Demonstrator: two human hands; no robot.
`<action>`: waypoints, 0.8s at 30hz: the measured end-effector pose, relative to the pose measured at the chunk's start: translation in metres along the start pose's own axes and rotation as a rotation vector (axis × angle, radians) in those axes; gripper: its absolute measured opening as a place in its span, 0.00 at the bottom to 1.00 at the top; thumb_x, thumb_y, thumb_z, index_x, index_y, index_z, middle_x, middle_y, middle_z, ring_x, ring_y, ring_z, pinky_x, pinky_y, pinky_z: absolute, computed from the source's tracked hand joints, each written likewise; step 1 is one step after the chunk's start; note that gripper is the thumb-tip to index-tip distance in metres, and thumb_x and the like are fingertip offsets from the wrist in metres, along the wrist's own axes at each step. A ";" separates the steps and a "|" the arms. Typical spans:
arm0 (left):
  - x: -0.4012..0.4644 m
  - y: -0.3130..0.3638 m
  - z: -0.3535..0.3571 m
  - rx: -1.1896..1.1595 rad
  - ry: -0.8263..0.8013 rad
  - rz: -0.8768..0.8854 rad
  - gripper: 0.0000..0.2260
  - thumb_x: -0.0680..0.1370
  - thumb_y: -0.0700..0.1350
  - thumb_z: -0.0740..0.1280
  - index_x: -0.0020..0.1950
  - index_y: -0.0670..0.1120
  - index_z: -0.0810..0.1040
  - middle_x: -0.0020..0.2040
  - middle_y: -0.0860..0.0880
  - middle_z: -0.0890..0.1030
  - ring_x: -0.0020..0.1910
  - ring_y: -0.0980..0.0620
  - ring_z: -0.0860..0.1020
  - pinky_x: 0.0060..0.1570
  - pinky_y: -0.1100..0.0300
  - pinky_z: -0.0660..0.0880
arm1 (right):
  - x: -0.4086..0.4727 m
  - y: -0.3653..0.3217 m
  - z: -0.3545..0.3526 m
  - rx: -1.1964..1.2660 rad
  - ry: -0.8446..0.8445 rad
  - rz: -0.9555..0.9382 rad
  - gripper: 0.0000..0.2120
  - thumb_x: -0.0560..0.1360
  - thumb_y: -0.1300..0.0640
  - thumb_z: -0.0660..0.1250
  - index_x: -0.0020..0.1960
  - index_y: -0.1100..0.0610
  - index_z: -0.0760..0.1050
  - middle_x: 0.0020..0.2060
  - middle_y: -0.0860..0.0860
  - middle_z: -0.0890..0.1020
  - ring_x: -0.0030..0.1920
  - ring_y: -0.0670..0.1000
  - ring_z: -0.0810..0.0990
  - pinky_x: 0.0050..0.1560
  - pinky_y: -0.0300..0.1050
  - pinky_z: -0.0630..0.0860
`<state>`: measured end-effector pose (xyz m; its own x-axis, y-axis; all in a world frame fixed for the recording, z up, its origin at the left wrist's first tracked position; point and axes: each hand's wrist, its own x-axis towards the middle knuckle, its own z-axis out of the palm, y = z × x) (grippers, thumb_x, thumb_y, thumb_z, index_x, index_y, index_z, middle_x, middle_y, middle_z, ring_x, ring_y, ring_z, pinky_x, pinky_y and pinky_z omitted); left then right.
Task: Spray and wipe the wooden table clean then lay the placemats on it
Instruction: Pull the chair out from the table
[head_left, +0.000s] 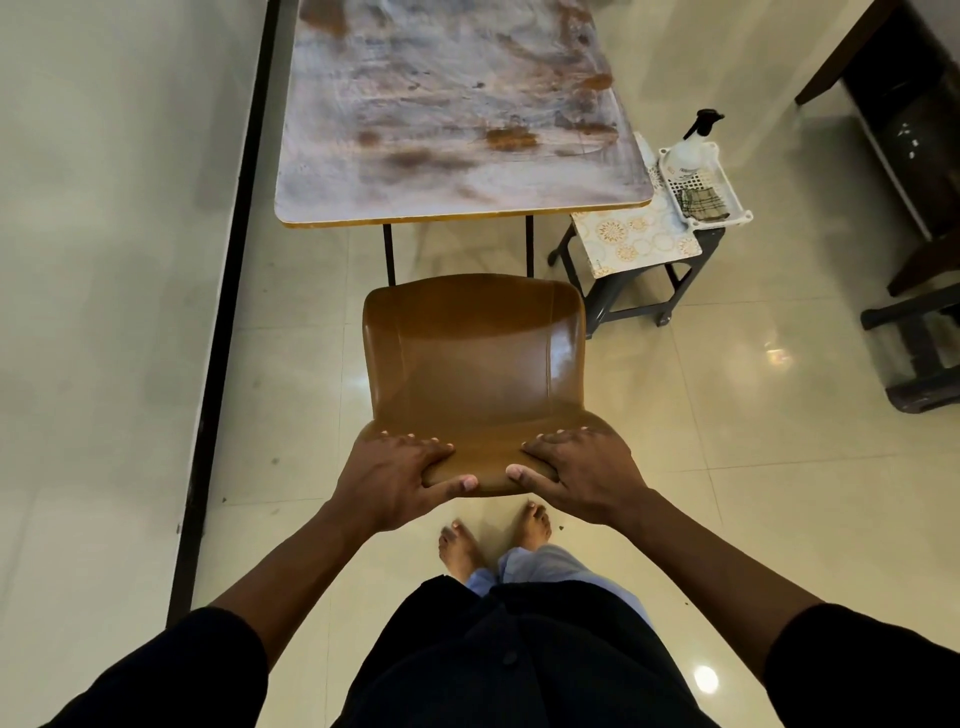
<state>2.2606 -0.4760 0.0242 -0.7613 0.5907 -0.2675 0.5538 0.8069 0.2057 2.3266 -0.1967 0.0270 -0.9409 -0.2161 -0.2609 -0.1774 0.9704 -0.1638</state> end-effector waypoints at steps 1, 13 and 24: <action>0.000 0.000 0.000 0.001 0.000 -0.005 0.43 0.75 0.81 0.42 0.71 0.60 0.80 0.66 0.58 0.84 0.62 0.52 0.82 0.64 0.51 0.72 | 0.001 0.000 0.000 -0.006 0.005 0.000 0.44 0.77 0.22 0.35 0.67 0.45 0.79 0.57 0.44 0.85 0.52 0.49 0.83 0.51 0.48 0.77; 0.004 0.012 0.005 0.019 0.006 -0.076 0.46 0.73 0.83 0.38 0.69 0.60 0.81 0.59 0.56 0.87 0.56 0.52 0.83 0.59 0.51 0.74 | 0.004 0.006 0.004 0.015 0.028 -0.020 0.41 0.78 0.22 0.39 0.64 0.45 0.81 0.49 0.44 0.86 0.44 0.47 0.82 0.46 0.47 0.78; 0.003 0.016 0.007 0.021 0.035 -0.074 0.43 0.75 0.82 0.42 0.68 0.59 0.82 0.55 0.56 0.88 0.53 0.52 0.84 0.55 0.53 0.74 | 0.003 0.008 0.004 0.014 0.045 -0.033 0.42 0.78 0.22 0.39 0.64 0.45 0.82 0.52 0.44 0.87 0.46 0.48 0.84 0.47 0.48 0.79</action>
<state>2.2702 -0.4611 0.0199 -0.8115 0.5292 -0.2479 0.5024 0.8485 0.1665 2.3235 -0.1897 0.0213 -0.9468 -0.2424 -0.2118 -0.2046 0.9611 -0.1853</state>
